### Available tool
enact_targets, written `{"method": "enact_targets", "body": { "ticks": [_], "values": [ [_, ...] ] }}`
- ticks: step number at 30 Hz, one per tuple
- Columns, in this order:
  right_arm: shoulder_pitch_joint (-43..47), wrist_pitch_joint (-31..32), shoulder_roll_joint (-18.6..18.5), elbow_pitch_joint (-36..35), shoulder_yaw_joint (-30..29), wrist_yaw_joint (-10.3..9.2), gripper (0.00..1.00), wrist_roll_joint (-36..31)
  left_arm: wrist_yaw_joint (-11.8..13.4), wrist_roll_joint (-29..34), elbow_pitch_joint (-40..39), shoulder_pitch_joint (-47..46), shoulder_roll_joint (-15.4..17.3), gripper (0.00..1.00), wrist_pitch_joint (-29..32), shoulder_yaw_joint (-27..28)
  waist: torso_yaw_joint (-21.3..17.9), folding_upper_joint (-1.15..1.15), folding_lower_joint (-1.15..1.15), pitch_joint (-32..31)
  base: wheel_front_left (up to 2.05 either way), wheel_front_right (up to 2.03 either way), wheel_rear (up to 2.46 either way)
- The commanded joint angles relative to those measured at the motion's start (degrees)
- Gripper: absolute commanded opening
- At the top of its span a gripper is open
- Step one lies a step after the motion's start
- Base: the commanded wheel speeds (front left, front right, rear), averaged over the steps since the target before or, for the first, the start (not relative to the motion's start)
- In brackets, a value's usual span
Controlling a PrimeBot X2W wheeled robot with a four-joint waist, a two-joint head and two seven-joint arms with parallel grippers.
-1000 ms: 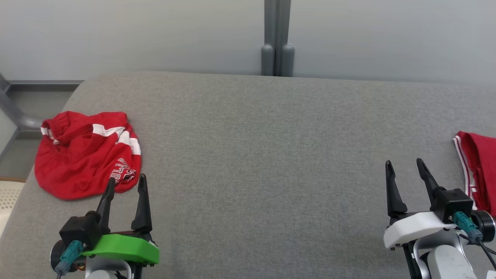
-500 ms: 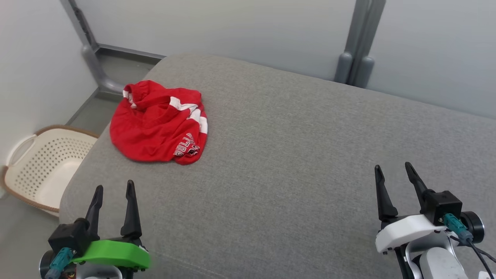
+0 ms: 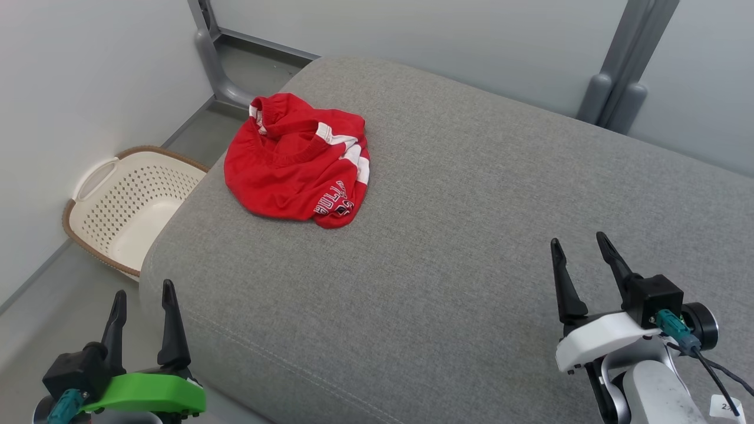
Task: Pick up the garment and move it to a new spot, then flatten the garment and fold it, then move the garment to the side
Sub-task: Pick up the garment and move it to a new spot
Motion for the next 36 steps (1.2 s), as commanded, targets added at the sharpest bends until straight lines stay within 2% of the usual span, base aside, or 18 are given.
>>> {"method": "enact_targets", "body": {
  "ticks": [1,15,19,24,28,36],
  "values": [
    [-0.48,-0.16,-0.38,0.08,0.16,-0.11,1.0,-0.05,0.01,-0.1,-0.04,0.78,0.14,1.0,0.0,0.27,0.17,0.0,0.0,0.24,0.0,0.0,0.0],
    [1.24,-0.16,-1.07,-1.09,-0.98,-0.11,1.0,-0.49,-0.26,-1.38,4.4,-3.37,0.14,1.0,0.0,-1.24,-0.43,0.0,0.0,0.66,0.0,0.0,0.0],
    [1.17,-0.16,-1.41,-1.74,-0.31,-0.11,1.0,-1.21,-0.3,-2.06,9.01,-7.92,0.14,1.0,0.01,-1.22,-2.49,0.0,0.0,2.78,0.0,0.0,0.0],
    [-1.31,-0.16,-2.96,-2.65,1.32,-0.11,1.0,-1.7,-0.33,-4.84,18.88,-17.18,0.57,1.0,0.3,0.15,-7.25,0.0,0.0,7.29,0.0,0.0,0.0],
    [-3.73,0.12,-4.73,-3.78,2.81,-0.11,1.0,-1.87,-0.39,-8.52,26.04,-24.85,1.88,1.0,3.85,1.37,-11.92,0.0,0.0,11.93,0.0,0.0,0.0],
    [-8.53,1.29,-6.46,-9.02,6.2,-0.12,1.0,-1.77,-0.42,-13.79,33.36,-35.93,8.26,1.0,11.79,4.96,-22.61,0.0,0.0,22.3,0.0,0.0,0.0]
  ]
}}
